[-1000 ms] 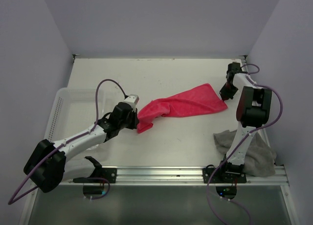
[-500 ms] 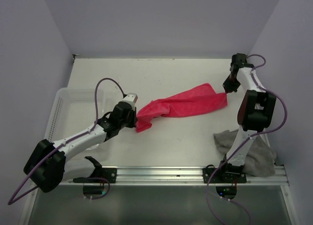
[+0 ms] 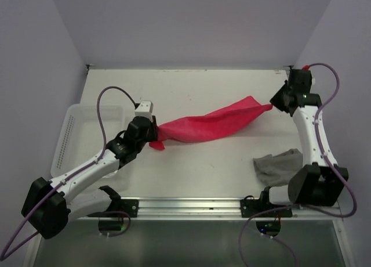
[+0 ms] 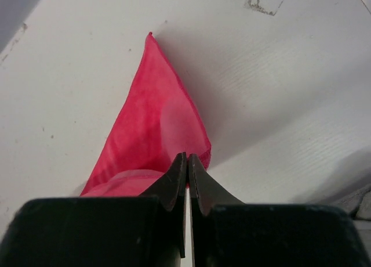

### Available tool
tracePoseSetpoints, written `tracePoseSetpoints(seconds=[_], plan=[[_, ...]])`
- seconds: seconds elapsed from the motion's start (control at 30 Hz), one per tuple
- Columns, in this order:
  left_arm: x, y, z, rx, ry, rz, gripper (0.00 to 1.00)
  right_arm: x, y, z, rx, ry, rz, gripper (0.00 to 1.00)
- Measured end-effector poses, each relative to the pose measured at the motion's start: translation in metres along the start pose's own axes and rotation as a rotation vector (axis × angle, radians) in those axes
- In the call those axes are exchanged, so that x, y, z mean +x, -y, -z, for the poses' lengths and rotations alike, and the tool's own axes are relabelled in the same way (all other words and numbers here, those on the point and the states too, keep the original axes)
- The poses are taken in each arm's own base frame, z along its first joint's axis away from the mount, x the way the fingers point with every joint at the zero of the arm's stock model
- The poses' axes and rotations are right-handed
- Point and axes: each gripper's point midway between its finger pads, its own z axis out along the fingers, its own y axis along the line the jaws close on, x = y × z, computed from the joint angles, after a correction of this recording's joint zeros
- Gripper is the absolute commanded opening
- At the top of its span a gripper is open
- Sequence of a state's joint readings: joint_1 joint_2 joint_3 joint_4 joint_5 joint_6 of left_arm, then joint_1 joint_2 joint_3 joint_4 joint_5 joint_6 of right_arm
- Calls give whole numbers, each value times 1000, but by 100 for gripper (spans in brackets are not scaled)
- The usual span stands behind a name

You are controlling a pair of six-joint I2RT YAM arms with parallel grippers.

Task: Roll the towels
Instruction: Flatten the towel

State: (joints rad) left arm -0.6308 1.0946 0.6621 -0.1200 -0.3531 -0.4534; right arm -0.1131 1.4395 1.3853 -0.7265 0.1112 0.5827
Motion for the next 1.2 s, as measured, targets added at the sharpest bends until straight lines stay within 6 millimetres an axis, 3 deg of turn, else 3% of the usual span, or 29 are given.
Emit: tracePoseSetpoints(seconds=[0.07,0.13,0.27,0.37,0.5,0.63,0.8,1.07,1.2], plan=[[6,-2,3,6,0,10,55,17,11,15,-20,22,-13,0],[20,-5,3,10,-25,18,61,42,27,20,-20,15,-27,0],[53,-9,7,27,-106,33,77,84,53,6,30,-51,-35,0],[58,-9,12,38,-120,57,82,101,63,-4,64,-97,-33,0],[48,-5,10,36,-110,72,86,99,60,-11,57,-94,-37,0],[28,3,-15,22,-135,102,85,101,56,-20,44,-107,-42,0],[14,-23,-49,-45,-175,183,87,101,54,-24,39,-109,-42,0],[20,-31,-52,-59,-207,240,86,102,49,-31,17,-120,-44,0],[38,-42,-55,-84,-252,287,85,103,48,-35,16,-127,-44,0]])
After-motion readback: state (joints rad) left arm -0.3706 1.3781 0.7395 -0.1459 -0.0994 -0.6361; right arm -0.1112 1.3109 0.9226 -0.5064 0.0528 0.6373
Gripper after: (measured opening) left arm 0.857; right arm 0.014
